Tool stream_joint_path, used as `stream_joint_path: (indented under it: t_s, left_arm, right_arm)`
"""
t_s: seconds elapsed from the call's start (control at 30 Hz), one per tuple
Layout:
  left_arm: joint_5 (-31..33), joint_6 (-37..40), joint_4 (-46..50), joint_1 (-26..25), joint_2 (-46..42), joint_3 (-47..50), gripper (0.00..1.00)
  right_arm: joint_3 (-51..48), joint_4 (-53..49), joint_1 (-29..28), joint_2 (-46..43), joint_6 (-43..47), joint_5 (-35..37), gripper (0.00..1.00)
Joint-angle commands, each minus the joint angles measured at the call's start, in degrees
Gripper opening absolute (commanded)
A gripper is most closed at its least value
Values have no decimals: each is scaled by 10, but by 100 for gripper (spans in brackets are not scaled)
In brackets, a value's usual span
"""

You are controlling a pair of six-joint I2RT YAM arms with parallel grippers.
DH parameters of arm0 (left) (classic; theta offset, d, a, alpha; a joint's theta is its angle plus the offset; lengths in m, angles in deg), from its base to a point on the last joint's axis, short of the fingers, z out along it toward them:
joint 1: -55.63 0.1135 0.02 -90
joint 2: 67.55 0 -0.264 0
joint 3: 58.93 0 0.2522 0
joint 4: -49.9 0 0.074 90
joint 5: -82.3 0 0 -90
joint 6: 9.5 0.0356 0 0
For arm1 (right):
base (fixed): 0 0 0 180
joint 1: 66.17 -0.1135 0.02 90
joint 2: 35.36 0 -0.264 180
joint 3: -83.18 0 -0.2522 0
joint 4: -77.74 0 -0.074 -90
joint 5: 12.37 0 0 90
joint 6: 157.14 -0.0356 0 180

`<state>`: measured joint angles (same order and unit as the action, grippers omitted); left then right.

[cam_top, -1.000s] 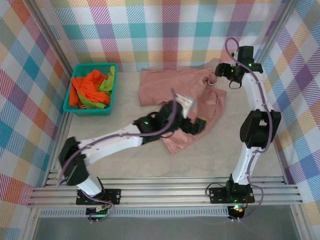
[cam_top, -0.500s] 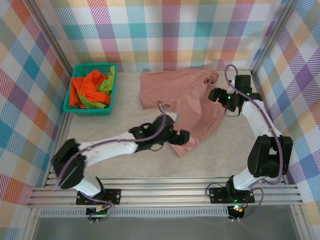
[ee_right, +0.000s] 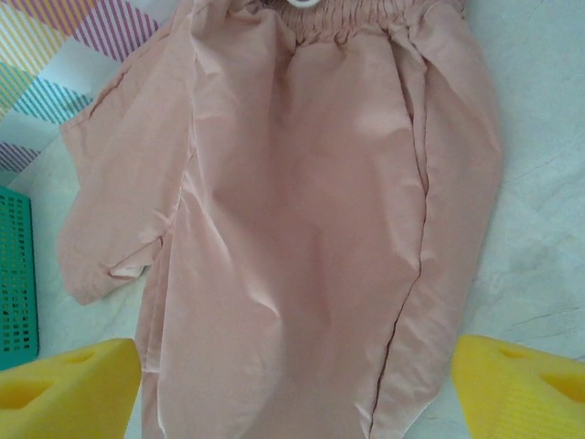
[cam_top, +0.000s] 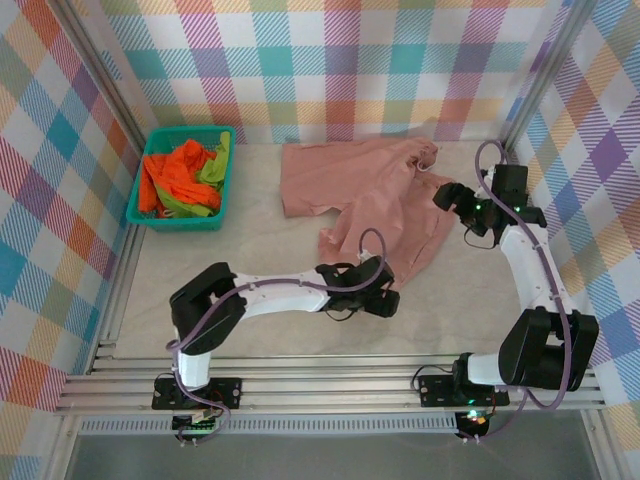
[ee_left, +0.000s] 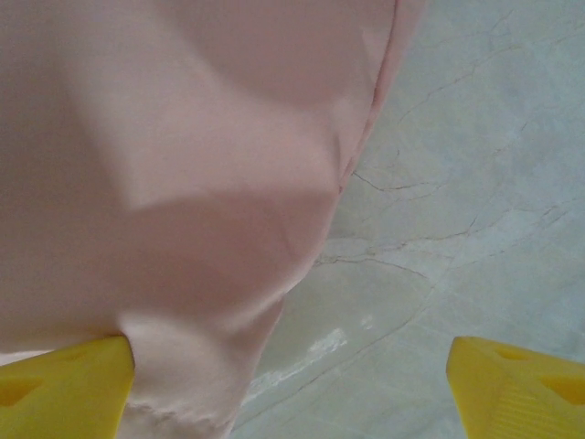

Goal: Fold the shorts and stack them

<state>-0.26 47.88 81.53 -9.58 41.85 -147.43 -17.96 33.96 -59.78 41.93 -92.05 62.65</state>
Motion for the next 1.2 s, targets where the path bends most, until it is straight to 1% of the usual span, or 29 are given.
stream_joint_path:
  t_s: [0.0,0.03,0.07,0.13,0.23,0.27,0.33,0.4,0.43,0.53,0.57,0.6,0.7,0.9,0.97,1.07,1.13,1.17]
  left_arm:
    - [54,22,74,-17,34,-33,85]
    - [67,25,81,-19,42,-41,83]
    - [79,26,88,-20,49,-47,78]
    - [93,30,90,-21,57,-53,62]
    - [103,37,90,-21,65,-58,46]
    - [107,40,93,-21,67,-60,39]
    - [117,44,104,-20,71,-62,29]
    - [130,50,110,-20,69,-58,26]
    - [136,53,110,-21,67,-52,22]
    - [143,56,104,-19,60,-30,9]
    - [145,57,105,-20,57,-25,3]
    - [150,57,110,-17,53,-23,0]
    - [166,62,124,-1,6,-1,0]
    - [206,84,162,78,-196,78,0]
    - [195,92,158,107,-258,117,1]
    - [149,98,130,138,-308,176,14]
    - [146,98,121,147,-322,203,22]
    - [146,88,126,156,-328,214,34]
  right_arm:
    - [-6,7,1,-7,-5,-20,88]
    - [-6,6,1,-8,-4,-22,88]
    - [-6,5,1,-8,-4,-24,88]
    - [-7,2,1,-11,-4,-26,88]
    - [-11,1,1,-17,-4,-27,88]
    - [-14,1,1,-19,-3,-28,88]
    - [-18,-1,1,-22,-2,-28,88]
    - [-20,-3,1,-25,-1,-29,88]
    - [-22,-3,1,-27,0,-29,88]
    - [-25,-6,1,-30,0,-30,88]
    - [-27,-7,0,-32,-1,-32,87]
    - [-28,-7,1,-34,-2,-34,88]
    - [-33,-10,1,-38,-5,-41,87]
    - [-49,-19,1,-38,-8,-30,86]
    - [-60,-19,0,-33,-17,-26,82]
    - [-91,5,0,-19,-35,-21,77]
    - [-102,23,0,5,-43,-19,73]
    - [-98,29,0,22,-46,-21,70]
